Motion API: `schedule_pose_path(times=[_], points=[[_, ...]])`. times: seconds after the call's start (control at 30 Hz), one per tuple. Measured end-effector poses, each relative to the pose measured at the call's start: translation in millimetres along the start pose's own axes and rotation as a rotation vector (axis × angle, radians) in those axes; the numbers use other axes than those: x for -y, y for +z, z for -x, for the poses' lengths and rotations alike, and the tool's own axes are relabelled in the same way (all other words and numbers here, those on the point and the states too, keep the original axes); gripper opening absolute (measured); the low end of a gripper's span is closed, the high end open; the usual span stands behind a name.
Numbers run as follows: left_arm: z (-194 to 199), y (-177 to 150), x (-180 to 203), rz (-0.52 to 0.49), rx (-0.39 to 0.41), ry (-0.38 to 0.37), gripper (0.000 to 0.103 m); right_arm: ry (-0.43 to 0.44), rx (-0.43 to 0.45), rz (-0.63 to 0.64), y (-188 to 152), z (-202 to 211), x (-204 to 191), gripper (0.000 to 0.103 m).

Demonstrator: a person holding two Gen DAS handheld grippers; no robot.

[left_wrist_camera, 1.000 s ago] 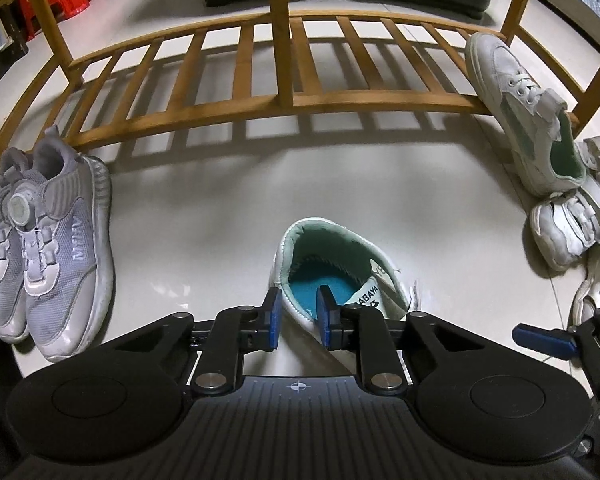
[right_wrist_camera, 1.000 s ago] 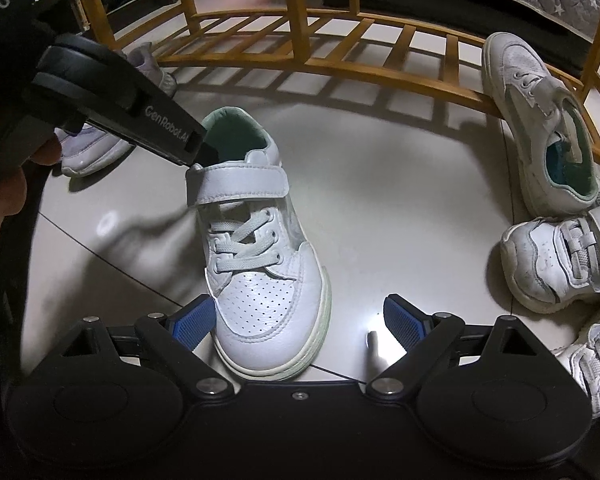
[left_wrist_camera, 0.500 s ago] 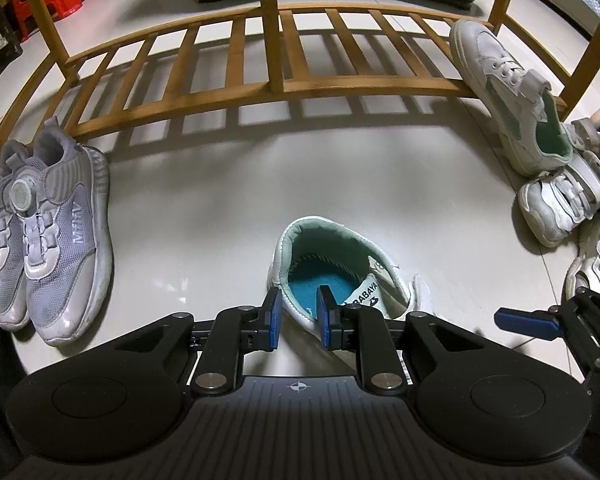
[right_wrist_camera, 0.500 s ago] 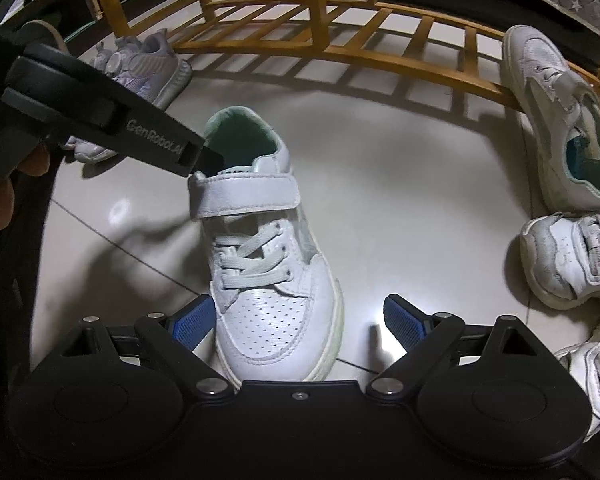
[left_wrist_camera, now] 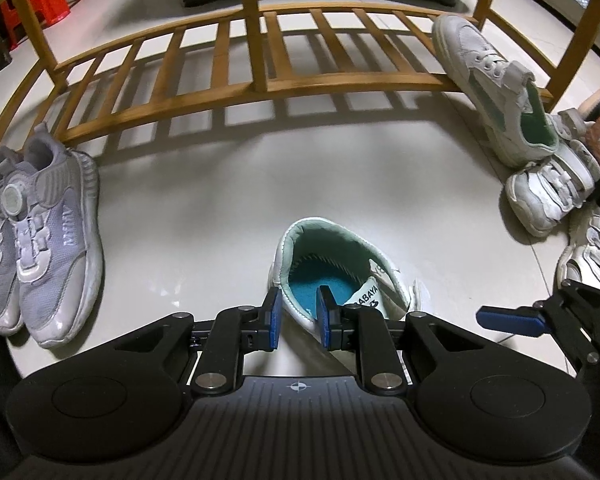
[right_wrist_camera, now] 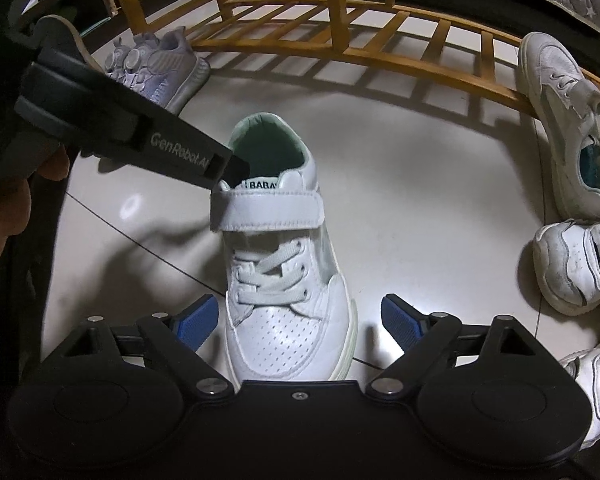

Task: Organize scattered shoes
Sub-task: 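Hold the white velcro sneaker by its heel collar with the left gripper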

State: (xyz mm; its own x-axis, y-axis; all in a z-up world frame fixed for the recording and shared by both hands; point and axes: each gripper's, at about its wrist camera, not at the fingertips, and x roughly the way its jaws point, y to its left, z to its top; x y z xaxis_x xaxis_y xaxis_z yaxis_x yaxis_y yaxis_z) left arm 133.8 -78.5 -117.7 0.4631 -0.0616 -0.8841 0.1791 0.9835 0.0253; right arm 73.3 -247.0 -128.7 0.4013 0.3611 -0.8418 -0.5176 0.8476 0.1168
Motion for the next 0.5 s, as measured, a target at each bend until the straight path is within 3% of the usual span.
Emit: schedule_pose_path(times=[0.1, 0.5], points=[[-0.1, 0.4, 0.9, -0.003, 0.000, -0.012, 0.019, 0.003, 0.004, -0.004, 0.6, 1.2, 0.2, 0.082], [0.1, -0.9, -6.7, 0.057, 0.001, -0.031, 0.026, 0.008, 0.024, -0.039, 2.8, 4.3, 9.5, 0.082]])
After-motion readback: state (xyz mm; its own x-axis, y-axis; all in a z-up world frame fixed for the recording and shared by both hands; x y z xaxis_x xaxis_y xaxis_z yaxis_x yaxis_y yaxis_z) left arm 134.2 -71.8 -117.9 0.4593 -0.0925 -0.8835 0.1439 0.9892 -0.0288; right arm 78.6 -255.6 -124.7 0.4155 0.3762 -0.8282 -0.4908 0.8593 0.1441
